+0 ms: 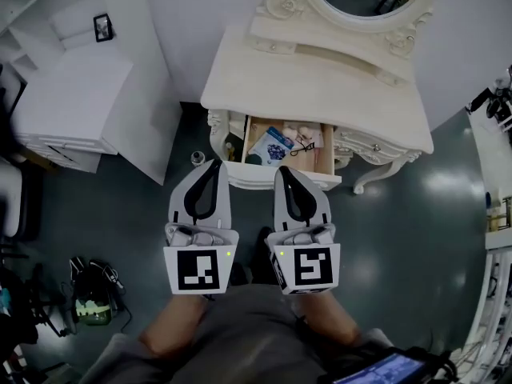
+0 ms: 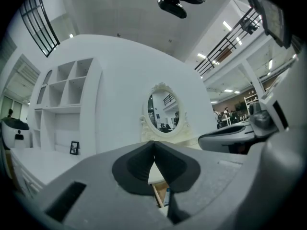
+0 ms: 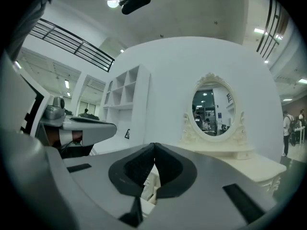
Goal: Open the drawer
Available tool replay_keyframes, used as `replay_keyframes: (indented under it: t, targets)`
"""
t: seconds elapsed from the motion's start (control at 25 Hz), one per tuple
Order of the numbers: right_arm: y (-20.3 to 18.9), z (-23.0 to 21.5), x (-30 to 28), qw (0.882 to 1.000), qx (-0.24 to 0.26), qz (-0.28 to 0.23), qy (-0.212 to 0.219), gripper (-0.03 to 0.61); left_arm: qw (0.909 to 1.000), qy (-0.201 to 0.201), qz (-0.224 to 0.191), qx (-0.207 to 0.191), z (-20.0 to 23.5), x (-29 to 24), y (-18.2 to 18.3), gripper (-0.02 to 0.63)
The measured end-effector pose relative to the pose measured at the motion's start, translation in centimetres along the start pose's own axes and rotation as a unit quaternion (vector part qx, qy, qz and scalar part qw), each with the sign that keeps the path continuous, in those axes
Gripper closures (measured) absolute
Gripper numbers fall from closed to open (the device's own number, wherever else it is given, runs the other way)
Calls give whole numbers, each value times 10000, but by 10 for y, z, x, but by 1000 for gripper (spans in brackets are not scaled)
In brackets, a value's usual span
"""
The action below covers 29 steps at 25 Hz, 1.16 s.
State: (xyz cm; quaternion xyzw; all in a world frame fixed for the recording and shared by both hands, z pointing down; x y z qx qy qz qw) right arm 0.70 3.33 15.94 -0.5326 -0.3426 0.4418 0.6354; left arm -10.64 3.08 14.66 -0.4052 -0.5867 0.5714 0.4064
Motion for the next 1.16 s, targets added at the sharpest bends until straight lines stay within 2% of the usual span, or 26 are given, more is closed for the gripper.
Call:
replay_keyframes:
  t: [0.32, 0.44, 1.16]
  targets:
    - [18, 7, 9, 9997, 136, -199, -49, 566, 9996, 5, -218, -181, 4, 18, 19, 598]
    - [20, 8, 11, 9996, 146, -234, -46, 566, 9996, 4, -260, -129, 2, 21, 22, 598]
    - [18, 2, 9, 9995, 164, -244, -104, 566, 9993, -91, -307, -200, -5, 14, 24, 598]
Point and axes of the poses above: the fingertips, and each gripper's own axes: x backward along the fingers, z to its left, y out of its top, the point moved 2 cm from there along x, backward along the fingers, and after that the axes turned 6 degrees about x, right-handed, at the moved point
